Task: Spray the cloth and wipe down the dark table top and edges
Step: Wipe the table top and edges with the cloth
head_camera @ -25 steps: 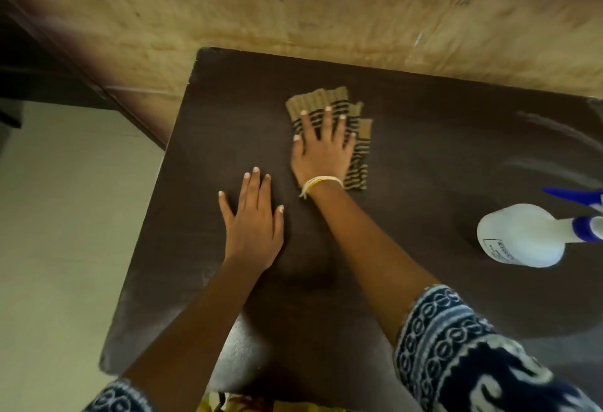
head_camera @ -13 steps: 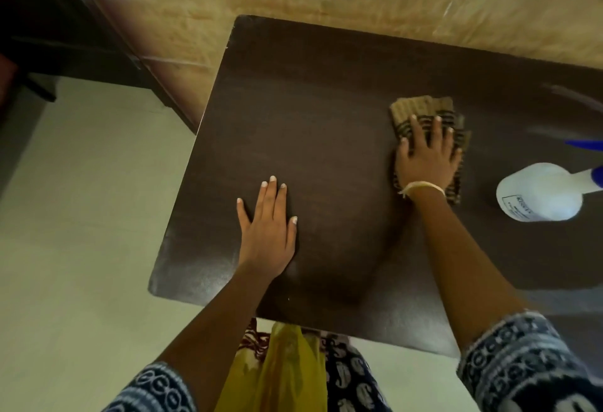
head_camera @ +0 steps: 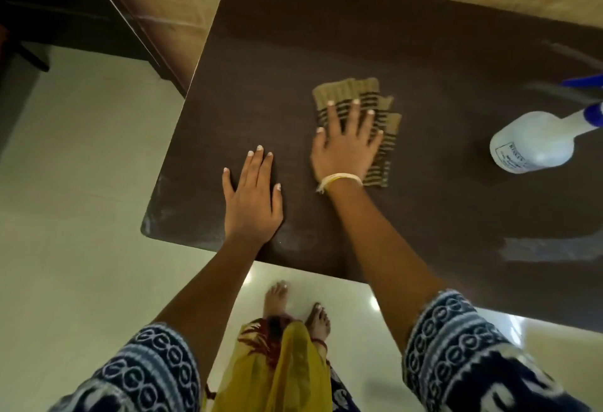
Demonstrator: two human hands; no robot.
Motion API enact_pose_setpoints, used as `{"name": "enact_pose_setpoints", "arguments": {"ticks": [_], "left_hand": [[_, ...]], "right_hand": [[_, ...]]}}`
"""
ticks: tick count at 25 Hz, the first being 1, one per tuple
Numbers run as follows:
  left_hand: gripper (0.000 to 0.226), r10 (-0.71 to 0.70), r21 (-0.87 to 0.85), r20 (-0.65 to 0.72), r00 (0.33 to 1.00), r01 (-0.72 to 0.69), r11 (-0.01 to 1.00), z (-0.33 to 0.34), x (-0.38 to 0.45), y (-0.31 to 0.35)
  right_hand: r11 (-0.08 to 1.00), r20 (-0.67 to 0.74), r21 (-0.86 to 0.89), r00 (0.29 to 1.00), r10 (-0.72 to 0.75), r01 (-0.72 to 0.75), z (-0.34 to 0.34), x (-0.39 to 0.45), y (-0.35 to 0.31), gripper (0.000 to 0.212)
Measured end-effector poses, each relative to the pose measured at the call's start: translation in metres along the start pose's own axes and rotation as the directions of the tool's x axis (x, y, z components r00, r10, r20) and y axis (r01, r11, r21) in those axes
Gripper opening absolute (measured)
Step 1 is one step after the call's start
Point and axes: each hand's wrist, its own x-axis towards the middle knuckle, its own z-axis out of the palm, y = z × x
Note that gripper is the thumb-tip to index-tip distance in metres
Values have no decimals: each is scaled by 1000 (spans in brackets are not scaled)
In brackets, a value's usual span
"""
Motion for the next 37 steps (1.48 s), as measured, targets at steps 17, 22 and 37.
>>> {"name": "enact_pose_setpoints", "arguments": {"ticks": [17, 22, 37], "left_hand": [[52, 109, 66, 131, 985, -118, 991, -21, -47, -43], [55, 54, 107, 93, 994, -64, 992, -27, -102, -110], [54, 193, 164, 307, 932, -252, 954, -41, -130, -65]], "right_hand": [[850, 10, 33, 851, 525, -525, -16, -113, 73, 62], [997, 52, -66, 998, 48, -45, 17, -148, -36, 62], [997, 67, 37, 996, 60, -63, -5, -232, 56, 47]]}}
